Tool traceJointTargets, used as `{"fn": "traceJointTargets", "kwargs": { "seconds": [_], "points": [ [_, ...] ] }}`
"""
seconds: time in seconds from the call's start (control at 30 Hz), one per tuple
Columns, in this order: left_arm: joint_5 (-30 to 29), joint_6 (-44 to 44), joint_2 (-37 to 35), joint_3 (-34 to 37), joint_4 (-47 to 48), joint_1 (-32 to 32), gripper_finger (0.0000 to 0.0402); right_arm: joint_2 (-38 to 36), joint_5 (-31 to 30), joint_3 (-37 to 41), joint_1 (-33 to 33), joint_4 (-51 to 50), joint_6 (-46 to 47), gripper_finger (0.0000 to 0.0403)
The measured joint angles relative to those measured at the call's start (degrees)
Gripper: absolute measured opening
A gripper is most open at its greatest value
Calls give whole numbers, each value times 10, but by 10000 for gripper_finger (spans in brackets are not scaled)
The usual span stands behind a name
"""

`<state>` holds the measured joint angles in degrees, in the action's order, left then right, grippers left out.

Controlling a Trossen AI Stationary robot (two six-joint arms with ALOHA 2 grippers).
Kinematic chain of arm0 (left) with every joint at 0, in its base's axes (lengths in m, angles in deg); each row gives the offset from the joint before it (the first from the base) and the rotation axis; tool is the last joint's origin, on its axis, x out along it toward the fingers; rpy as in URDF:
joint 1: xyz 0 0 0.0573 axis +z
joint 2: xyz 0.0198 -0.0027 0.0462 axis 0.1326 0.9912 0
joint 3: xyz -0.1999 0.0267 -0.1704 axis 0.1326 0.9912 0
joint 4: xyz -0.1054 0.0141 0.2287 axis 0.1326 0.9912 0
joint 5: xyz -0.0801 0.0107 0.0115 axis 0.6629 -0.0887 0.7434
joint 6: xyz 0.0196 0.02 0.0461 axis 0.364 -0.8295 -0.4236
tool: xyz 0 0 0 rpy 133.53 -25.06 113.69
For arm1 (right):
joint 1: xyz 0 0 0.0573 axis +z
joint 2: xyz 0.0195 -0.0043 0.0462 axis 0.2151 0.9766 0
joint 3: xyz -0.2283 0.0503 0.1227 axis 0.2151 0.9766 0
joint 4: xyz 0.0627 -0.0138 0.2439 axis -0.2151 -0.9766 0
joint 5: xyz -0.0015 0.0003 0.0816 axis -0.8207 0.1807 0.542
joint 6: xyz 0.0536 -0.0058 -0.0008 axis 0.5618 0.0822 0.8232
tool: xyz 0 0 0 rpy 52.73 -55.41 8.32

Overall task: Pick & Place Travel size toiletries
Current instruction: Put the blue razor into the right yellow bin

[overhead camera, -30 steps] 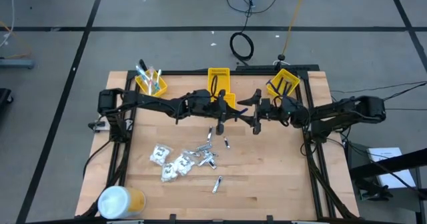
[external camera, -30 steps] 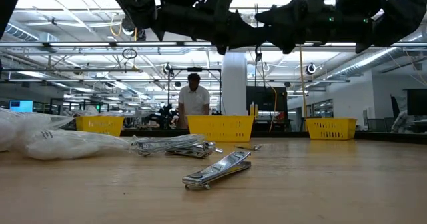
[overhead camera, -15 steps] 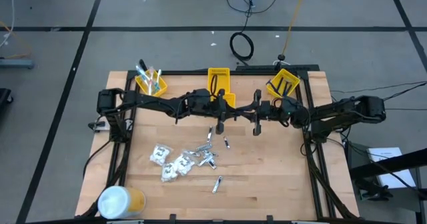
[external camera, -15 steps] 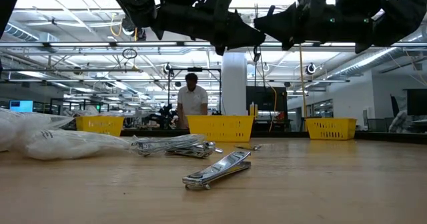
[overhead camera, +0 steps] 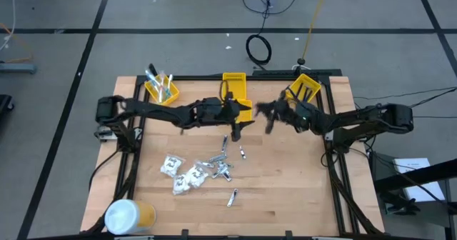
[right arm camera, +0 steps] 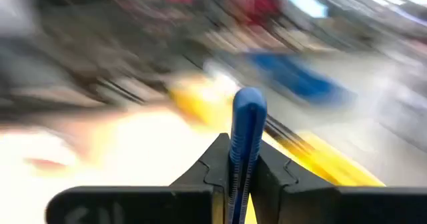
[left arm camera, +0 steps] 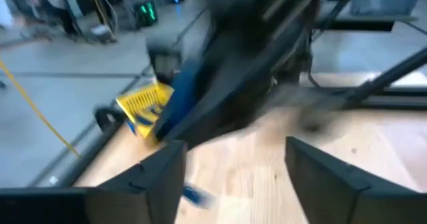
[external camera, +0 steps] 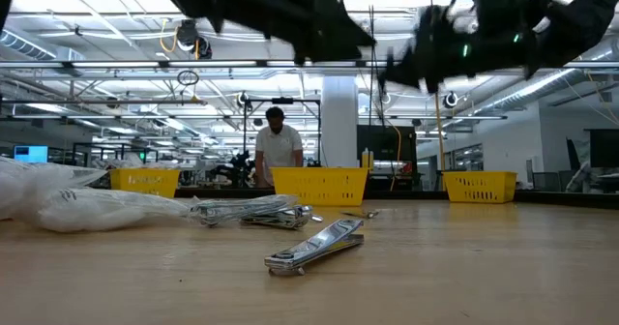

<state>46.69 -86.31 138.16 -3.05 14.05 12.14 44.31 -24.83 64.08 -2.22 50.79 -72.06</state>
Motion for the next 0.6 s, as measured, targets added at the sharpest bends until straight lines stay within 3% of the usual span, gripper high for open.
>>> {"fn": "traceJointTargets", "kwargs": {
  "seconds": [0.13, 0.23, 0.33, 0.6],
  "points": [
    [-88, -10, -70, -3, 122, -16, 293, -9, -190, 4, -43, -95, 38, 22],
    [-205, 13, -112, 0, 232, -14, 305, -31, -267, 1, -86, -171, 55, 22],
    [-278, 36, -149, 1, 308, -11, 305, -49, -275, 5, -128, -212, 68, 22],
    [-358, 138, -162, 16, 478, 20, 278, -76, -272, 2, -234, -274, 94, 22]
  ]
}}
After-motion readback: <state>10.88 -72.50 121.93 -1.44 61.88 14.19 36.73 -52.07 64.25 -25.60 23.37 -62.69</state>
